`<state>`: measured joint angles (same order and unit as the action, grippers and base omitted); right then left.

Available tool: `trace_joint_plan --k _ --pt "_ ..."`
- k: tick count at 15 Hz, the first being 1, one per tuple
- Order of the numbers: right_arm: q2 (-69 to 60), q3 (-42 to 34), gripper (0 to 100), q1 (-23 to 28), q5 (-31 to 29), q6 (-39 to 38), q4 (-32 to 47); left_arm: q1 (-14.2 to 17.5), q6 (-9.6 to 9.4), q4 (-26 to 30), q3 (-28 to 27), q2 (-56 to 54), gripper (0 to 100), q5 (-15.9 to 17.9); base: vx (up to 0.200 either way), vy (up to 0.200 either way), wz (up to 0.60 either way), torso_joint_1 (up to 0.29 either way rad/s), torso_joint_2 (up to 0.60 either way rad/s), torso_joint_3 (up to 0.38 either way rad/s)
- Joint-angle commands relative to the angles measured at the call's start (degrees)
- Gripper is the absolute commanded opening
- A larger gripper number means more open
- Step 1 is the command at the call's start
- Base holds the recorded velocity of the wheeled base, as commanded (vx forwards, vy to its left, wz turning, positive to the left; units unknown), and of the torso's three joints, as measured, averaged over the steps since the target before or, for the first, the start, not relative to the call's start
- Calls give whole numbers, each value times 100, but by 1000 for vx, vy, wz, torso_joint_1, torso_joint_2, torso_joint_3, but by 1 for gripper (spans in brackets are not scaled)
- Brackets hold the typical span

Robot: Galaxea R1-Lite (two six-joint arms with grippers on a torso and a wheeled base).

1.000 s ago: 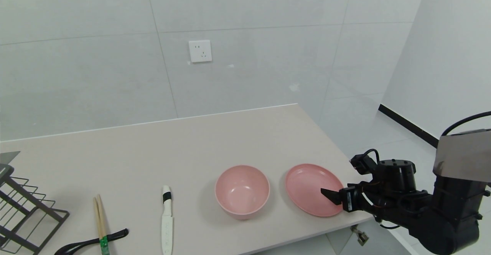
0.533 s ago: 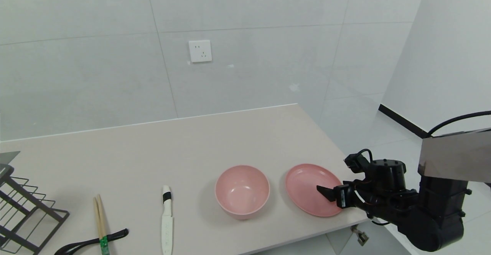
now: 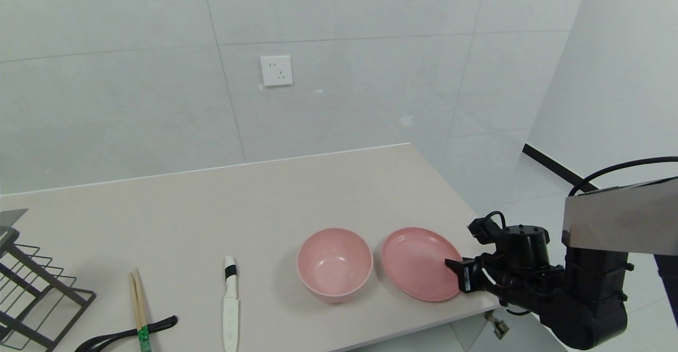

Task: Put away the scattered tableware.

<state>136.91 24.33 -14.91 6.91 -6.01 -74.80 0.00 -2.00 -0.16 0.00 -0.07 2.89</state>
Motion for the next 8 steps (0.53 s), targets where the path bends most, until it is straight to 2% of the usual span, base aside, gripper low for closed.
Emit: trace_joint_plan --k 1,4,7,8 --pt "11 1 0 14 -129 -76 -8 0 7 -2 0 7 100 1 0 0 0 0 0 0" --pt "11 10 0 85 -181 -225 -26 0 -2 -2 0 7 100 1 0 0 0 0 0 0" --pt "-7 -7 0 102 -173 -612 -949 0 7 -2 0 7 100 1 0 0 0 0 0 0" --pt "-24 -25 0 76 -146 -1007 -1300 0 7 -2 0 7 100 1 0 0 0 0 0 0"
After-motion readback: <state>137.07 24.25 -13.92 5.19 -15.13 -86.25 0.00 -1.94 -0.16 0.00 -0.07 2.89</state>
